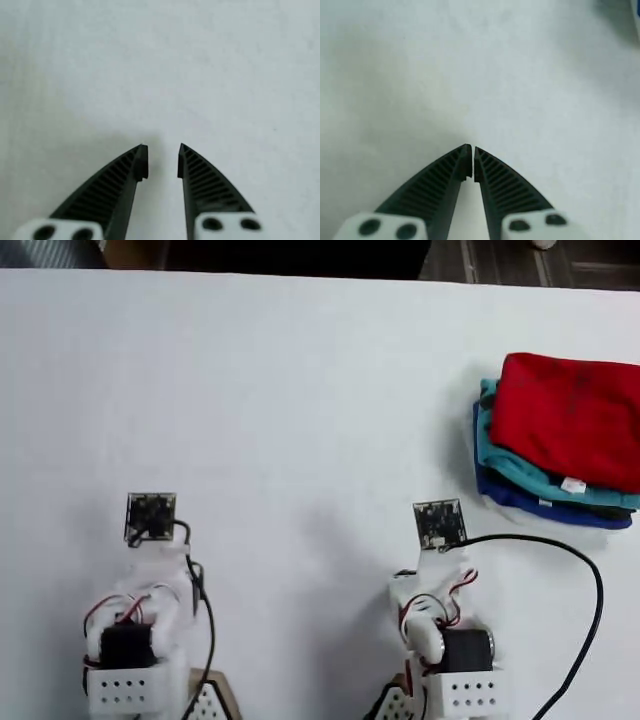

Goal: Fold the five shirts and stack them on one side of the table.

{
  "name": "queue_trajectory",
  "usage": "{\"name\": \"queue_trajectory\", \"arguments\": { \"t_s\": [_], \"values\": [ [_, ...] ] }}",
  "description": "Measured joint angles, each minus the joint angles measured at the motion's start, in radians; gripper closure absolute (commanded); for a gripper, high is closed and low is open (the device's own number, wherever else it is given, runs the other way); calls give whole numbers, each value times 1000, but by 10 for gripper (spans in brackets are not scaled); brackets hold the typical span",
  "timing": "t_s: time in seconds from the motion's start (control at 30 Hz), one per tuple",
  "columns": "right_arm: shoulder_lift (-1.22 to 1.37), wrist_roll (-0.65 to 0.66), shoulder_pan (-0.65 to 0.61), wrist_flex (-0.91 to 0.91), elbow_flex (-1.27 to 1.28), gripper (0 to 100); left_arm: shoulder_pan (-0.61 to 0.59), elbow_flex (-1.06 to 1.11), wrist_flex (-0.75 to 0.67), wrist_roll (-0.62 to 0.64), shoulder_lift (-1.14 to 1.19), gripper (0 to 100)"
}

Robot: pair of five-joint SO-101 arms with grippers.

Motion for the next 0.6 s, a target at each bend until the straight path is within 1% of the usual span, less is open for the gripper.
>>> {"name": "queue_trajectory", "arguments": {
  "t_s": [0.6],
  "values": [
    [0, -6, 0, 0, 0, 978, 0, 0, 0, 0, 0, 876]
  ]
}}
